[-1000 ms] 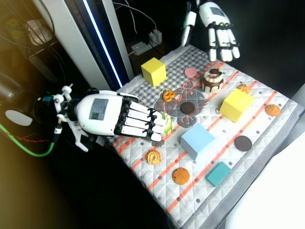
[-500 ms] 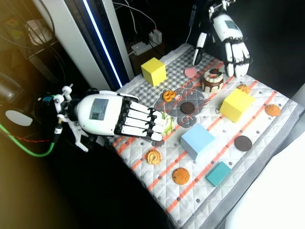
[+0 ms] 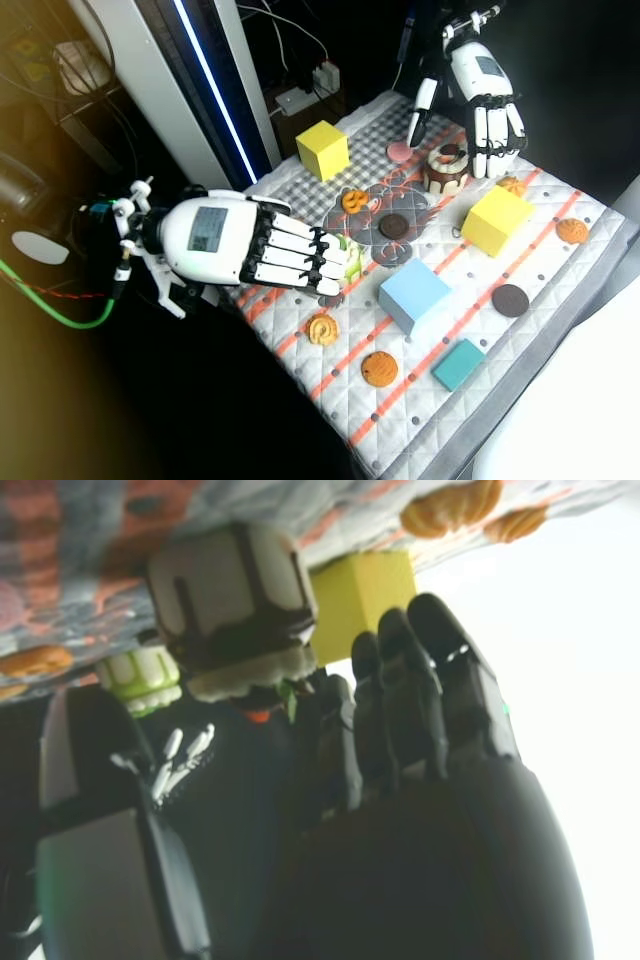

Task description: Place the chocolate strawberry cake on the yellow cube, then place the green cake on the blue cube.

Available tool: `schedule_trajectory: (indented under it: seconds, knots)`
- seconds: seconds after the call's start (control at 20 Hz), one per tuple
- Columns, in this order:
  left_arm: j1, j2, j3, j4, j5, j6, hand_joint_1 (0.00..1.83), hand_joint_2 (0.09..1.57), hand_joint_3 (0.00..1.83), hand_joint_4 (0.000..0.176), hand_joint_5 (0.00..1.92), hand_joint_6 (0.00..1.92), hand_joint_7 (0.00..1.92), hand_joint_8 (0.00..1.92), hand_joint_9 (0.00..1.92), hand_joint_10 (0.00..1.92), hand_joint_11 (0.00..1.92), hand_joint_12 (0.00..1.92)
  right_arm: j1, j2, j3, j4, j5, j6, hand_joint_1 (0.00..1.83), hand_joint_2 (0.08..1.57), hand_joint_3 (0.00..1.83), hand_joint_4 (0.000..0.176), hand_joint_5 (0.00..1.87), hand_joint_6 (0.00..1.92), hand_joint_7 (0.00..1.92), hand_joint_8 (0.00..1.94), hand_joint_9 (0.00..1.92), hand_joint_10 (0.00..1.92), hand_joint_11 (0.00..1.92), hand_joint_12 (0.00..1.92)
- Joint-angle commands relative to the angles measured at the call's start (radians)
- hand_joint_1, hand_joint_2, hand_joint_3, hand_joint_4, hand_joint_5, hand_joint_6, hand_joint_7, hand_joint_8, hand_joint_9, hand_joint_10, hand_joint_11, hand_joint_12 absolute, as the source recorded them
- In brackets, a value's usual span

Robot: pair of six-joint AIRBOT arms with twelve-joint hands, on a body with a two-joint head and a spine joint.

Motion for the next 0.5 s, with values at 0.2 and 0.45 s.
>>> schedule_trajectory:
  seconds: [0.2, 0.45]
  knots:
    - [-0.019, -0.011, 0.012, 0.022, -0.092, -0.003, 1.06, 0.86, 0.0, 0.054, 0.56, 0.01, 0.73, 0.02, 0.64, 0.06, 0.07, 1.35, 0.004, -0.002, 0.001, 0.022, 0.117, 0.001, 0.18, 1.31, 0.0, 0.046, 0.58, 0.0, 0.4, 0.0, 0.34, 0.0, 0.2, 0.46]
    - [-0.034, -0.03, 0.026, 0.021, -0.082, -0.003, 1.33, 1.03, 0.01, 0.0, 0.82, 0.01, 1.06, 0.68, 0.83, 0.24, 0.17, 1.49, 0.001, -0.002, 0.0, 0.022, 0.117, 0.001, 0.17, 1.32, 0.0, 0.077, 0.57, 0.0, 0.41, 0.01, 0.34, 0.0, 0.2, 0.48]
